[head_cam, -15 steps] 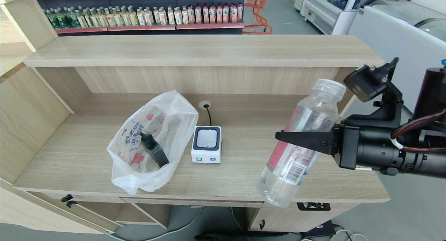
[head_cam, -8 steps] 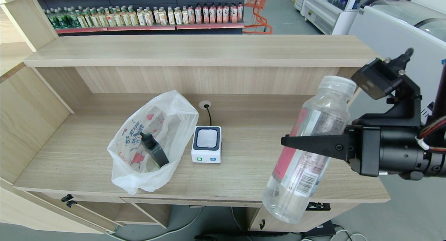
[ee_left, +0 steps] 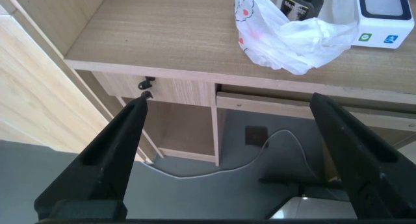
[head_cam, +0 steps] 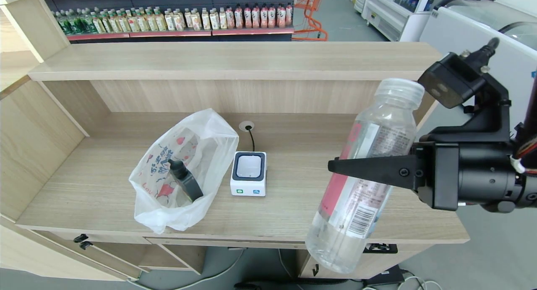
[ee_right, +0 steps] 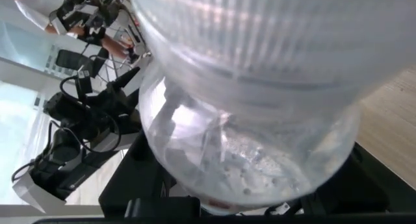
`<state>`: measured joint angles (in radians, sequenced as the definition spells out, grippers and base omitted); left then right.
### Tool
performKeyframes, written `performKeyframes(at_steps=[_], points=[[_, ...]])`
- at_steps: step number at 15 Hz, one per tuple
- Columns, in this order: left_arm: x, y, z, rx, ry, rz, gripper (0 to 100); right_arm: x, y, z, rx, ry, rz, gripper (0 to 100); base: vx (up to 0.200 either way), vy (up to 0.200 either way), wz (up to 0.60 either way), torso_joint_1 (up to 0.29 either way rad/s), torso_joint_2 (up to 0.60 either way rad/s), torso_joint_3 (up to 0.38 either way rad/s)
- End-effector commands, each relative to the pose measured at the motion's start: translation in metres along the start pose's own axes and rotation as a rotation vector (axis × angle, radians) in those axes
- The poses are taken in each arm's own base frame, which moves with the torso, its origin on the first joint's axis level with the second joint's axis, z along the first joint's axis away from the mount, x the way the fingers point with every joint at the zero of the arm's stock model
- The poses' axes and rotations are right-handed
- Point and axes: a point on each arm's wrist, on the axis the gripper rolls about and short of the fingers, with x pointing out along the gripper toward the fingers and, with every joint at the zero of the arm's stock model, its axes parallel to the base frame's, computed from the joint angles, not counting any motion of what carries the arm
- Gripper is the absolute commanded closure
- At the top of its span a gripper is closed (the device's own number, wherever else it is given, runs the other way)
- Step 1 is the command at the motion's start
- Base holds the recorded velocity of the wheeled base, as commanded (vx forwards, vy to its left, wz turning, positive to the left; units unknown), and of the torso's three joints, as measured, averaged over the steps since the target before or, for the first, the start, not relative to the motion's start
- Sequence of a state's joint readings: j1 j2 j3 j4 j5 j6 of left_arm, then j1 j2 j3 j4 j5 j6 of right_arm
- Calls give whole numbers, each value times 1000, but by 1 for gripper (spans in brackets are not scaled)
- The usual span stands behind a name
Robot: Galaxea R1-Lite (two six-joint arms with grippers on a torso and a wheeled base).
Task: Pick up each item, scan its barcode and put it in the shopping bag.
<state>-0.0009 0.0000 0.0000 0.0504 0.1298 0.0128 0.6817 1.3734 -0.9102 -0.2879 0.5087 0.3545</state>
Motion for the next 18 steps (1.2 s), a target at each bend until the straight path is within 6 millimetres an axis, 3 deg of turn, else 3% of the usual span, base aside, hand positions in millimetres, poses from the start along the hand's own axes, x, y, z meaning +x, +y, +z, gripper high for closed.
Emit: performKeyframes(at_steps=[1,6,10,12,14,16,18], points=[[0,0,0,1,0,0,0,4,-1,-1,3,9,0,100,0,0,0,0,0,0],[0,0,0,-1,0,1,0,-3,3,2,-11,-14,4,100,0,0,0,0,0,0],[0,0,0,1,0,1,0,-5,-1,7,-159,-72,-89,100,0,0,0,0,0,0],[0,0,0,0,0,0,0,-6,-24,17,-466,-144,-289,100,0,0,0,0,0,0],[0,0,0,0,0,0,0,-28,-57,25,-874,-136,-499,100,0,0,0,0,0,0],[0,0,0,1,0,0,0,-41,-66,13,-1098,-73,-519,100,0,0,0,0,0,0],[0,0,0,1,0,0,0,-48,-71,2,-1205,-47,-548,100,0,0,0,0,0,0]])
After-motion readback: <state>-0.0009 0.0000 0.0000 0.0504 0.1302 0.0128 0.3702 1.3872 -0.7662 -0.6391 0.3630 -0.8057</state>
